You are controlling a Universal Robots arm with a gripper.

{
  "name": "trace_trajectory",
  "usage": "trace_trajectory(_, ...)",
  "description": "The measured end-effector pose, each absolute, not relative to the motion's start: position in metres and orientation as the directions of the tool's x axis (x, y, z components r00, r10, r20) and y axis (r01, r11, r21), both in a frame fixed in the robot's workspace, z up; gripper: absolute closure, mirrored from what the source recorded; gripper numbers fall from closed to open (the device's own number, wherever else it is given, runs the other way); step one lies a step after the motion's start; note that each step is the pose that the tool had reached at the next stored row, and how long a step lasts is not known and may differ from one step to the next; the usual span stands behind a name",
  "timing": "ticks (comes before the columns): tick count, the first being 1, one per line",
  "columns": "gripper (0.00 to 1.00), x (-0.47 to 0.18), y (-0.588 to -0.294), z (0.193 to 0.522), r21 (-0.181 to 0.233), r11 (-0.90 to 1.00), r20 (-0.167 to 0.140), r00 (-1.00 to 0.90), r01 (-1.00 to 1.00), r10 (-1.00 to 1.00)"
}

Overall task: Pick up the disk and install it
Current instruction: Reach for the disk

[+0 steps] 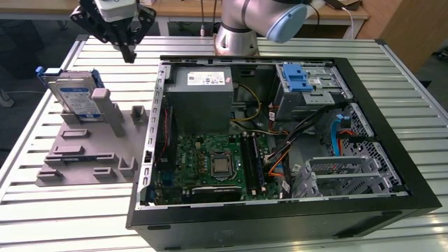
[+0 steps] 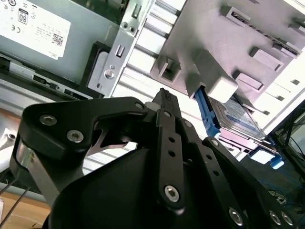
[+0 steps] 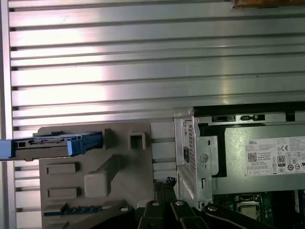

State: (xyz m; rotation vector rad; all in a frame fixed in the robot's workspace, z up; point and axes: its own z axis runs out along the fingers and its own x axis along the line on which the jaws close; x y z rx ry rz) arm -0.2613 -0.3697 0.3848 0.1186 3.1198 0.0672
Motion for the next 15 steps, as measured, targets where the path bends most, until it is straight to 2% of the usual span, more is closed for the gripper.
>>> trace_trajectory(15,0.89,-0.284,-0.365,0.383,0.044,0.996,-0.017,-0.997,0.075,0.076)
